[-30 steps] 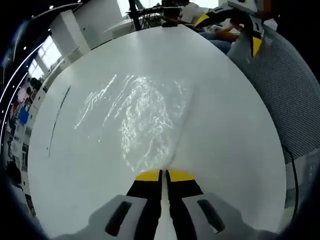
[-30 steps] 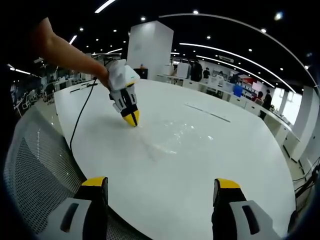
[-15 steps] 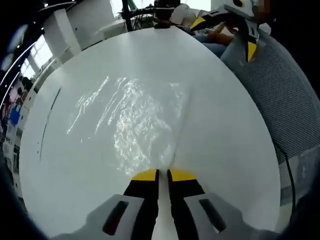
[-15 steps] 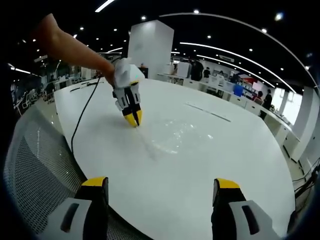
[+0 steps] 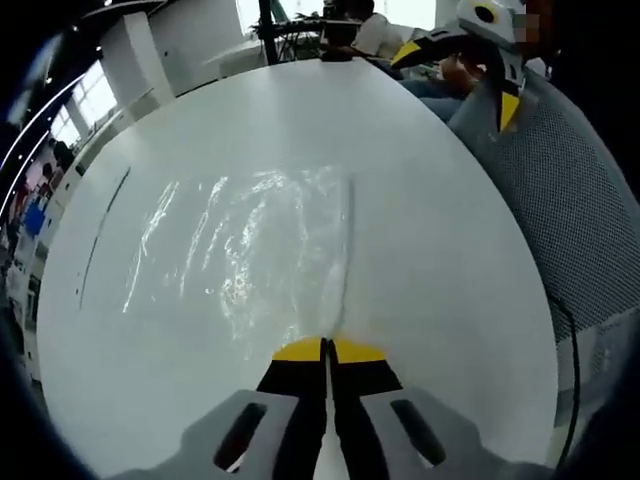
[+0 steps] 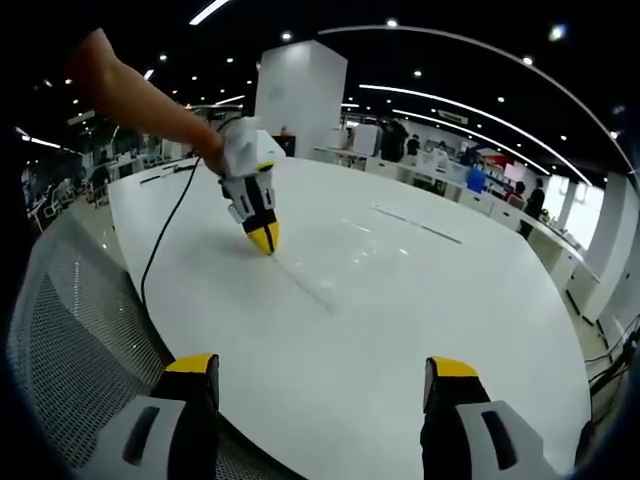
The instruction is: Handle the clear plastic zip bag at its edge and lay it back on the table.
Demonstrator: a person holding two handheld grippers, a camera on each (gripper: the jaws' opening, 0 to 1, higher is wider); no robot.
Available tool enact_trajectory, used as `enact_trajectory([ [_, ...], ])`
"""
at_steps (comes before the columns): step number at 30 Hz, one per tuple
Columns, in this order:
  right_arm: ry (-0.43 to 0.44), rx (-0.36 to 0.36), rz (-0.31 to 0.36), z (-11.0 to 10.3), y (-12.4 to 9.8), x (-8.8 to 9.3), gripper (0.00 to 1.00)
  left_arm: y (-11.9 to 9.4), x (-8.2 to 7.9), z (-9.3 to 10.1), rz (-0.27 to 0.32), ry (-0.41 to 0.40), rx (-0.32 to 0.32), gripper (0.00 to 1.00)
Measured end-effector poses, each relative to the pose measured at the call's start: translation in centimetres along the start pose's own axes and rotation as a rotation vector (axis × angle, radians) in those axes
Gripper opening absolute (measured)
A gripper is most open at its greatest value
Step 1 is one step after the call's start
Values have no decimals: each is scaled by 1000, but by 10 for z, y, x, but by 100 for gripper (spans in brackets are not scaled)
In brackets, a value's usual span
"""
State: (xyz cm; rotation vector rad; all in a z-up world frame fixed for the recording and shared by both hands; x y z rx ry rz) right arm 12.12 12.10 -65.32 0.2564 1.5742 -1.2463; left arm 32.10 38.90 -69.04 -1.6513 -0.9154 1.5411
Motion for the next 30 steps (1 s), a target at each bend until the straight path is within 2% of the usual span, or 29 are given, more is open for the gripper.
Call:
enact_trajectory([
  [8, -8, 1, -1, 0, 0, -1, 84, 0, 0, 4, 2, -24, -31, 0],
  [14, -19, -1, -1, 0, -1, -2, 85, -3, -2, 12, -22, 2, -33, 0],
  [19, -18, -5, -17, 0, 0, -2, 85, -10, -6, 19, -5, -16, -66, 0],
  [30, -33, -7, -15, 1, -1, -4, 85, -18, -6, 33, 1, -15, -88, 0],
])
Point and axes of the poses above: the point that each gripper's makers call its tool centre point, and the gripper's own axes: y roughly forward along the fingers, z roughly to its right, x roughly out of its underside, the point moved 10 cm from there along -y, roughly backward along the fingers
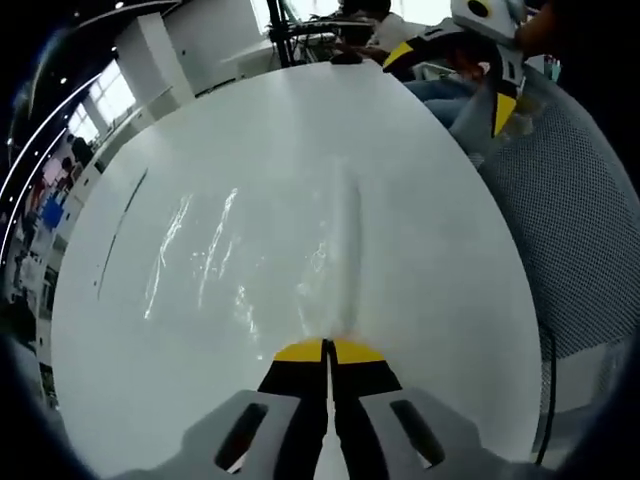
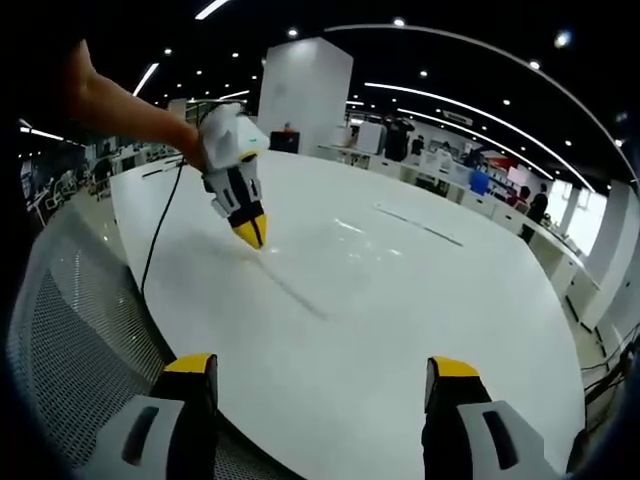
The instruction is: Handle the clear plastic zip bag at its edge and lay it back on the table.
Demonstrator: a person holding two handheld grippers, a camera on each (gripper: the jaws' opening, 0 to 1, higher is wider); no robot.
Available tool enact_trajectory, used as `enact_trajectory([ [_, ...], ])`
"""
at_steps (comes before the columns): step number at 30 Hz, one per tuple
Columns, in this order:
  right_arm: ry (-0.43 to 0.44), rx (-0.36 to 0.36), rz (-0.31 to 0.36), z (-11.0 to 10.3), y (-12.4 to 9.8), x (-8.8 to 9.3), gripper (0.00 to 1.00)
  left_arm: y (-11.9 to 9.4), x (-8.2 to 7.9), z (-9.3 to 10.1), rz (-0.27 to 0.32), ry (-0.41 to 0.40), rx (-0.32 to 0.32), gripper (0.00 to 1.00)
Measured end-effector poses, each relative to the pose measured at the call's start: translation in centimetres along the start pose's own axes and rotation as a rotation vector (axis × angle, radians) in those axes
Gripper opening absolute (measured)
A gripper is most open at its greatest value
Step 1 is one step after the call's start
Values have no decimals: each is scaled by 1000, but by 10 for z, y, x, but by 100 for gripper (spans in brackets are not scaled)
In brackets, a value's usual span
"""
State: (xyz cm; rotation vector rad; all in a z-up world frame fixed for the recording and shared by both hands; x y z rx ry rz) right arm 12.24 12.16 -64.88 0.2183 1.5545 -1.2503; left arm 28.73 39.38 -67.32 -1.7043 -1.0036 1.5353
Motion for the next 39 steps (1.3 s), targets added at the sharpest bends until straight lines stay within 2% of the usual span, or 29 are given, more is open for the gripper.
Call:
enact_trajectory([
  [16, -54, -29, 0, -1, -1, -14, 84, -17, -8, 14, -1, 23, -38, 0],
  [21, -77, -38, 6, -1, 0, -21, 78, -22, -10, 20, -2, 21, -45, 0],
  [24, -121, -41, -2, -1, 2, -24, 71, -25, -11, 23, -7, 37, -57, 0],
  [30, -133, -57, -3, -3, 5, -27, 71, -29, -12, 29, -5, 11, -62, 0],
  [35, -158, -70, -7, -4, 10, -31, 69, -30, -11, 35, -32, 19, -69, 0],
  [39, -172, -84, 12, -6, 13, -37, 66, -34, -13, 39, -27, 15, -77, 0],
])
Point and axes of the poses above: the point that each gripper's makers call its tool centre point, and the gripper's own axes: y roughly forward along the fingers, z roughly to its right, x roughly out of its underside, the point moved 10 cm from there along -y, roughly backward along the fingers
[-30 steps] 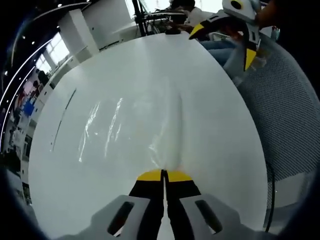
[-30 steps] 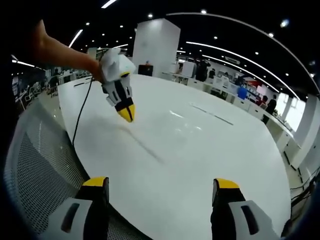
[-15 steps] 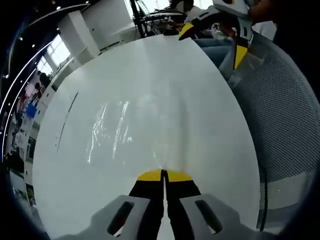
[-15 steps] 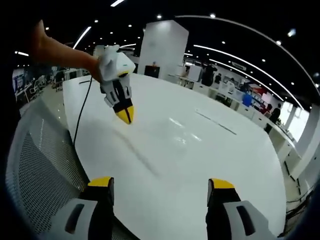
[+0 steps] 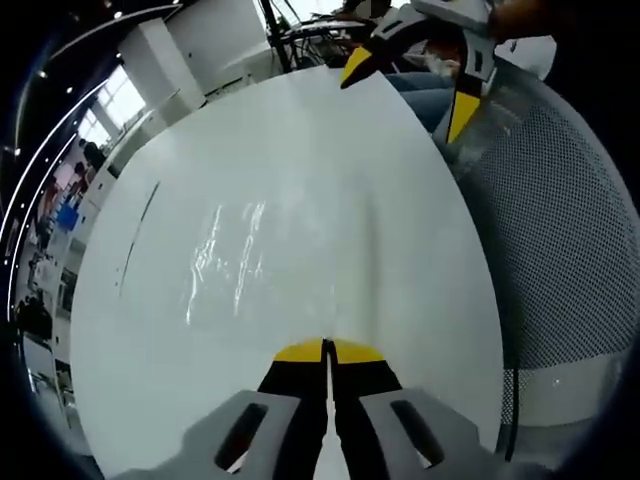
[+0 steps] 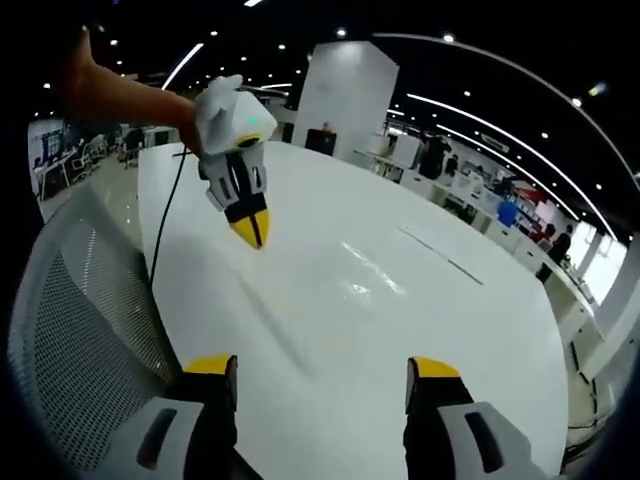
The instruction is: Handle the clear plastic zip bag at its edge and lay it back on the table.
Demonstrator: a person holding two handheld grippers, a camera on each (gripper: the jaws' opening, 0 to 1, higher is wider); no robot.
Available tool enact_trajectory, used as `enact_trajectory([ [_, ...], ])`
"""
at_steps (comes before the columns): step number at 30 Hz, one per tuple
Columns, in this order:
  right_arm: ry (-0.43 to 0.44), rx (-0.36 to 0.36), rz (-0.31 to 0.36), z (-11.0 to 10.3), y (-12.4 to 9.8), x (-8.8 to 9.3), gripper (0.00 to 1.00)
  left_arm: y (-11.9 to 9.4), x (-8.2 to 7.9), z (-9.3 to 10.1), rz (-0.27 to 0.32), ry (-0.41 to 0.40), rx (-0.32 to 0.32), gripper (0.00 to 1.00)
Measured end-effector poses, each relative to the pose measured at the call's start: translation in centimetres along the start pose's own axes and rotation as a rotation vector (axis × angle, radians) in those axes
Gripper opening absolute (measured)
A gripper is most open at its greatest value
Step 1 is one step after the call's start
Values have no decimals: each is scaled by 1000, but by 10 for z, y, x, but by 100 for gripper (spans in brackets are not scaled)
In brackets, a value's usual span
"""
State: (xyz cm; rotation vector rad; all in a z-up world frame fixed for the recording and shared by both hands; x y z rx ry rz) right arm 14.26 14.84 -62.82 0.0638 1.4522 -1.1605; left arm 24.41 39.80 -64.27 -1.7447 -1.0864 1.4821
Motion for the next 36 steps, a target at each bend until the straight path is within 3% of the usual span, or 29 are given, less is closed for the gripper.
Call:
enact_trajectory([
  [9, -47, -28, 27, -3, 10, -11, 59, -7, -6, 8, 8, -10, -16, 0],
  [13, -40, -50, 23, -5, 13, -13, 51, -9, -7, 13, 7, -14, -22, 0],
  [36, -39, -99, 36, -8, 27, -28, 37, -15, -18, 27, 12, -25, -31, 0],
])
Point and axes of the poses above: the point that each gripper's makers call its tool centre point, and the gripper's own axes: y roughly forward along the fingers, z roughly to its right, x roughly out of its underside, the point moved 10 cm from there along -y, roughly backward along the fingers
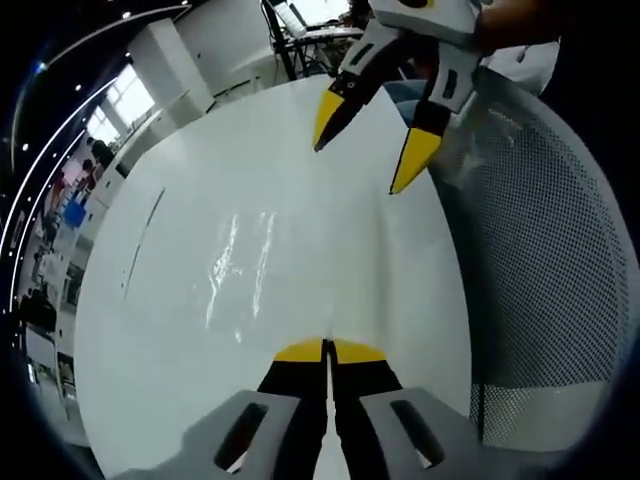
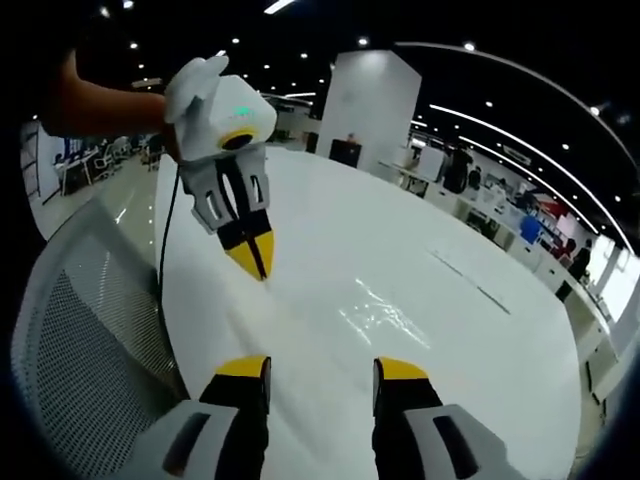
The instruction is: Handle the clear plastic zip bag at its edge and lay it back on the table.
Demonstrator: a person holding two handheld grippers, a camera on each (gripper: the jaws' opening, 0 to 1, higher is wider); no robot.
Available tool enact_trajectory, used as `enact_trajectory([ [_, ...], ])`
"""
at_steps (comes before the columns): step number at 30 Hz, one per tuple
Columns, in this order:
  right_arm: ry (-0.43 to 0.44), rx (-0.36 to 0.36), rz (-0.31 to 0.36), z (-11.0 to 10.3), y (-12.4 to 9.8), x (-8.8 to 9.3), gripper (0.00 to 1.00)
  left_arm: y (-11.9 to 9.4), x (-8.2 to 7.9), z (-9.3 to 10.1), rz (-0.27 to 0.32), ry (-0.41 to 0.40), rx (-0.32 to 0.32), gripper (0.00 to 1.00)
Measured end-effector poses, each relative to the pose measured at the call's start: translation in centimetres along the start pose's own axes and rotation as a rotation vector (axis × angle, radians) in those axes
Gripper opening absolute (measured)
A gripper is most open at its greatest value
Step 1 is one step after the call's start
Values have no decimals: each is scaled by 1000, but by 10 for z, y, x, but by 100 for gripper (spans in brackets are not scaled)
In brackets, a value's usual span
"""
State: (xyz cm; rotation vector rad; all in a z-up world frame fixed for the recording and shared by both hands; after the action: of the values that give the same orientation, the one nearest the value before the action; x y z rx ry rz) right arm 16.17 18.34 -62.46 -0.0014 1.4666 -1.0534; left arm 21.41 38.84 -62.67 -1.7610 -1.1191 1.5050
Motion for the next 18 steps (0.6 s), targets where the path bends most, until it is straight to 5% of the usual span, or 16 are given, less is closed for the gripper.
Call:
enact_trajectory([
  [18, -41, -88, -22, -10, 18, -6, 28, -6, -8, 13, -15, 13, 23, 0],
])
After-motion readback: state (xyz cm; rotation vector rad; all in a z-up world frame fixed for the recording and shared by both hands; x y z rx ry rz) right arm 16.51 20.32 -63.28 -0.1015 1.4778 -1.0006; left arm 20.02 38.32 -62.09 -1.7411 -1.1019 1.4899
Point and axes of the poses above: the point that each gripper's makers call its tool centre point, and the gripper's own axes: y roughly forward along the fingers, z roughly to its right, x roughly out of its underside, the point moved 10 cm from there along -y, roughly backward along the fingers
